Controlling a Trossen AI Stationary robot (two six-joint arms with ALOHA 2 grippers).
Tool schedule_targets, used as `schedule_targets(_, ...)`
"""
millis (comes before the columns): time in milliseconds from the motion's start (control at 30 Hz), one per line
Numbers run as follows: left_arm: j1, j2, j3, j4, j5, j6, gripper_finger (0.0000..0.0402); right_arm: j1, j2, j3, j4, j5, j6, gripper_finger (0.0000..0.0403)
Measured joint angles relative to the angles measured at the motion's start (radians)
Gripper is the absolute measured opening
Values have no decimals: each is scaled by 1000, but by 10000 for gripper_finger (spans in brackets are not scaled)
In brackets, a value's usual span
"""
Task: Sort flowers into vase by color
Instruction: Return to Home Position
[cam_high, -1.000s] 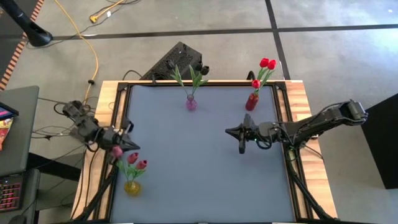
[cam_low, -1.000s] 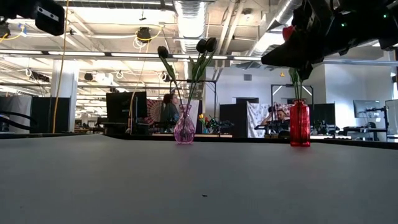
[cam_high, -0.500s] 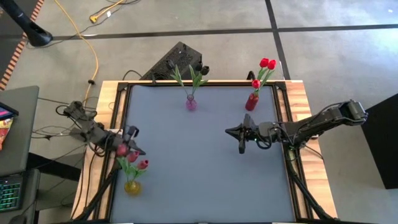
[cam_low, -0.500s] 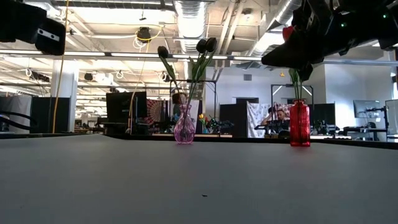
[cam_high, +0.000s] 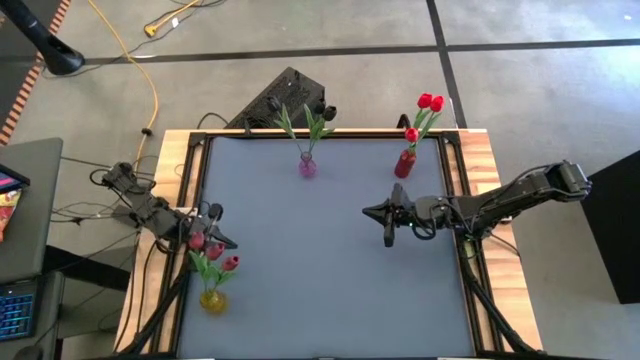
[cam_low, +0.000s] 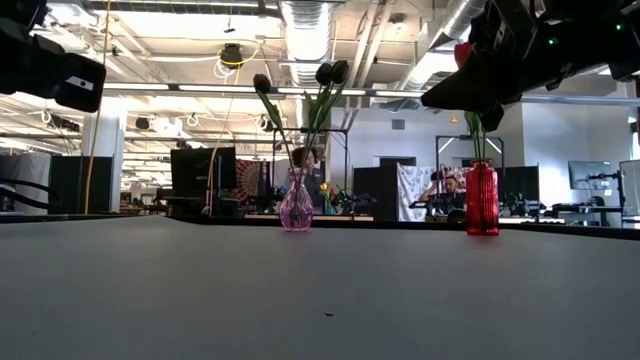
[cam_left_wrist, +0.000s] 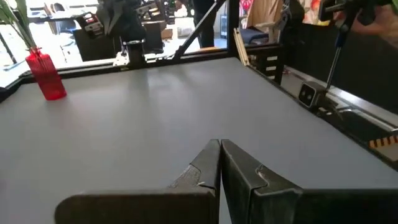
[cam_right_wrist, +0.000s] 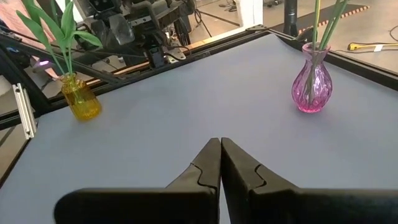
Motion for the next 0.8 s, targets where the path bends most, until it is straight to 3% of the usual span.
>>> schedule_targets(800, 0, 0, 1, -8, -2, 6, 0, 0, 0, 0, 0, -1, 0, 38)
